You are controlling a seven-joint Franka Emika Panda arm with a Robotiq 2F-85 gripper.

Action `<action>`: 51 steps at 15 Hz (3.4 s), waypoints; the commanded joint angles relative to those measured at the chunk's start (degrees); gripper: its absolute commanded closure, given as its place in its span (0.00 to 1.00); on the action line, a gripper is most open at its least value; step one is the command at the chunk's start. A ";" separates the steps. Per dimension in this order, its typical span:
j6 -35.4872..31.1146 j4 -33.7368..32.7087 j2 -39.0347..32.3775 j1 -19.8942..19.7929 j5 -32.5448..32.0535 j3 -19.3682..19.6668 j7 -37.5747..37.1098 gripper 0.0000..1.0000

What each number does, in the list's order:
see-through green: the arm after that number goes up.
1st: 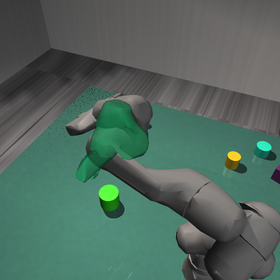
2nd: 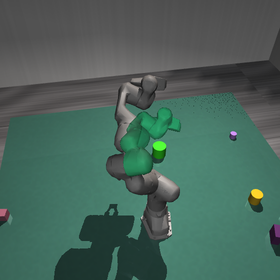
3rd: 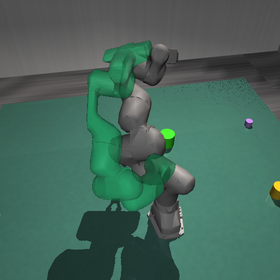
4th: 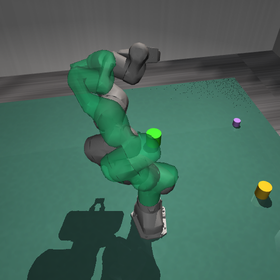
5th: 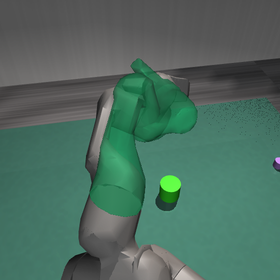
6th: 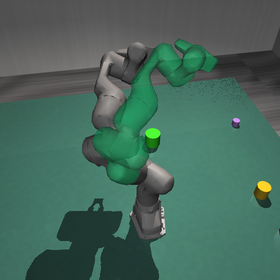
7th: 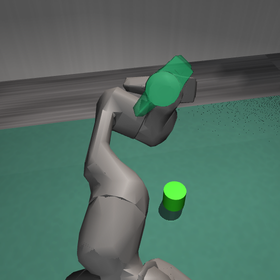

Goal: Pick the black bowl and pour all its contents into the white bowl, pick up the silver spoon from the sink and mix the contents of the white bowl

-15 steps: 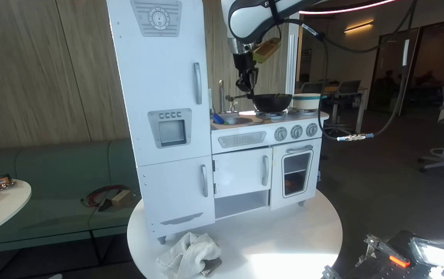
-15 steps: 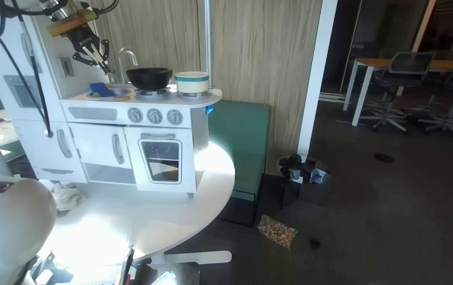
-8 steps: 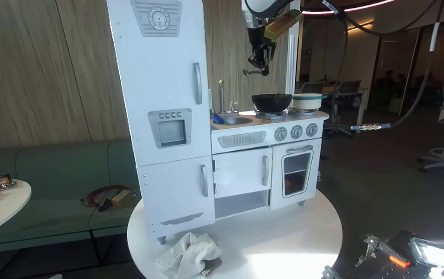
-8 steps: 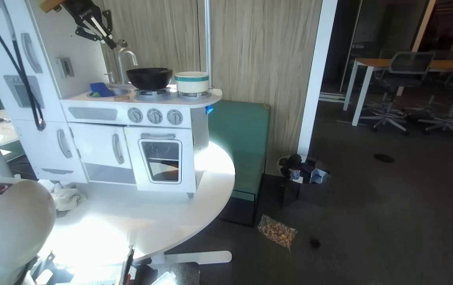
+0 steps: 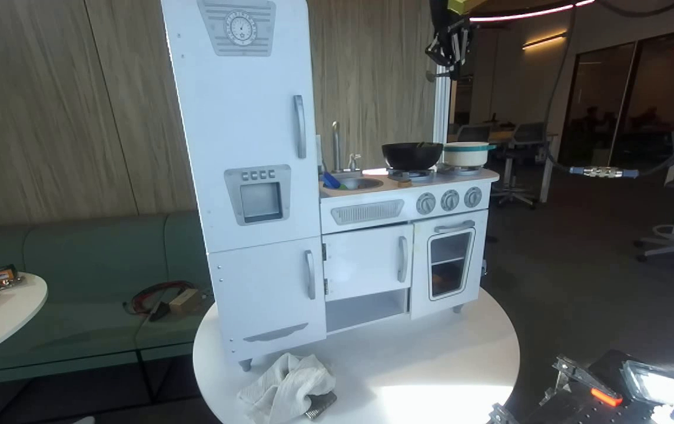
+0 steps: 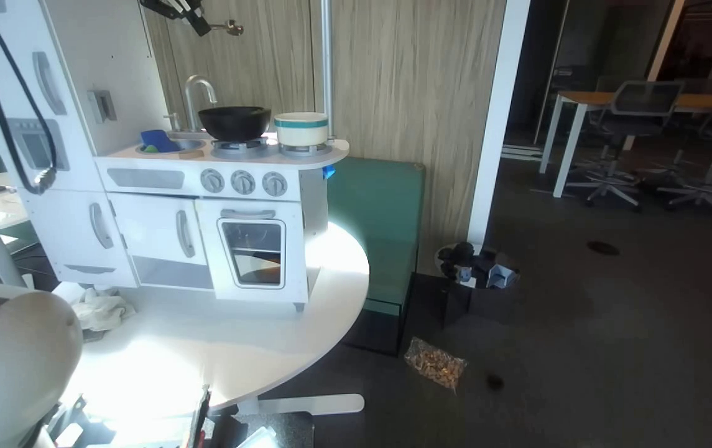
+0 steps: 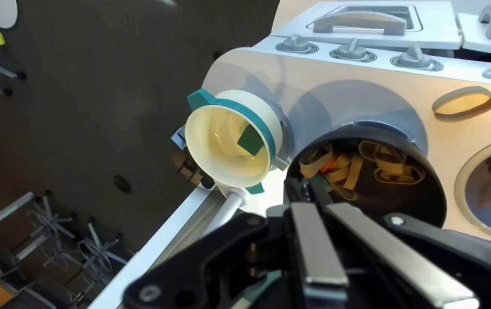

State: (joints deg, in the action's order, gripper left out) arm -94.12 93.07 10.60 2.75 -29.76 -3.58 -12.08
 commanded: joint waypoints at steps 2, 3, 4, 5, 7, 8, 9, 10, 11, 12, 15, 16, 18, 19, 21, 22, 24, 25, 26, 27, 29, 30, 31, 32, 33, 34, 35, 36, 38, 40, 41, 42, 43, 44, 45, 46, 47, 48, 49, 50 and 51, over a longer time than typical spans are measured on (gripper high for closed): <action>4.03 -2.90 0.02 -3.23 4.65 2.40 0.57 0.95; 4.79 -3.50 -0.61 -3.99 5.72 3.27 0.76 0.95; 5.39 -3.88 -1.11 -4.58 6.99 4.02 0.91 0.95; 5.75 -4.29 -1.97 -5.15 7.88 4.75 1.36 0.95; 6.56 -5.33 -3.90 -6.03 9.82 6.00 2.03 0.95; 7.27 -6.02 -4.96 -6.29 11.20 6.54 2.63 0.95; 8.10 -6.99 -6.50 -6.58 12.23 6.97 3.08 0.95; 8.74 -7.70 -7.58 -6.79 12.99 7.28 3.41 0.95; 10.29 -9.00 -9.37 -6.95 13.83 7.55 4.07 0.95; 11.14 -9.89 -10.63 -7.10 13.77 7.70 3.99 0.95; 14.01 -13.05 -14.61 -7.64 15.30 8.43 4.88 0.95; 14.57 -13.95 -15.80 -7.87 15.59 8.70 5.37 0.95; 14.82 -15.53 -17.82 -8.37 16.69 9.17 6.82 0.95; 14.84 -16.23 -18.76 -8.64 17.51 9.36 7.51 0.95; 15.29 -17.50 -20.44 -9.16 18.60 9.62 8.63 0.95; 15.30 -18.03 -21.14 -9.49 19.43 9.77 9.33 0.95; 15.70 -19.00 -22.76 -10.25 21.13 10.09 10.10 0.95; 15.96 -19.36 -23.35 -10.48 21.66 10.17 10.38 0.95; 16.26 -19.55 -23.68 -10.57 21.73 10.23 10.41 0.95; 16.63 -19.76 -24.00 -10.73 21.79 10.28 10.56 0.95; 17.04 -19.95 -24.32 -11.10 21.63 10.51 10.32 0.95; 17.27 -20.00 -24.32 -11.24 21.59 10.61 10.22 0.95; 17.43 -19.88 -24.10 -11.39 21.77 10.70 10.00 0.95; 17.47 -19.69 -23.91 -11.55 22.00 10.75 9.95 0.95; 17.57 -19.59 -23.99 -11.71 22.14 10.79 10.11 0.95; 17.81 -19.64 -24.18 -11.85 22.34 10.85 10.05 0.95; 17.87 -19.67 -24.48 -11.97 22.73 10.82 10.19 0.95; 17.88 -19.72 -24.70 -12.10 23.34 10.79 10.28 0.95; 17.92 -20.08 -25.69 -12.16 24.43 10.64 10.44 0.95; 17.72 -20.53 -26.70 -11.88 24.72 10.35 10.92 0.95; 17.40 -20.83 -27.15 -11.59 24.76 10.08 11.31 0.95; 17.08 -21.05 -27.46 -11.32 24.44 9.84 11.70 0.95; 16.93 -21.46 -27.77 -10.94 24.01 9.58 11.96 0.95; 17.01 -22.01 -28.04 -10.59 23.70 9.39 12.11 0.95; 16.99 -22.52 -28.17 -10.24 23.32 9.24 12.24 0.95; 17.00 -22.90 -28.31 -10.03 23.38 9.11 12.39 0.95; 16.67 -23.38 -28.55 -9.83 23.51 8.99 12.41 0.95; 16.18 -23.40 -28.67 -9.78 23.54 8.71 12.38 0.95; 16.12 -24.02 -29.16 -9.65 23.58 8.61 12.45 0.95; 16.13 -24.43 -29.54 -9.55 23.42 8.54 12.36 0.95; 16.22 -24.89 -29.94 -9.49 23.18 8.47 12.42 0.95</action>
State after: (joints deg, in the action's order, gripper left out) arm -77.98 71.79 -17.24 -6.94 -6.21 5.15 -0.75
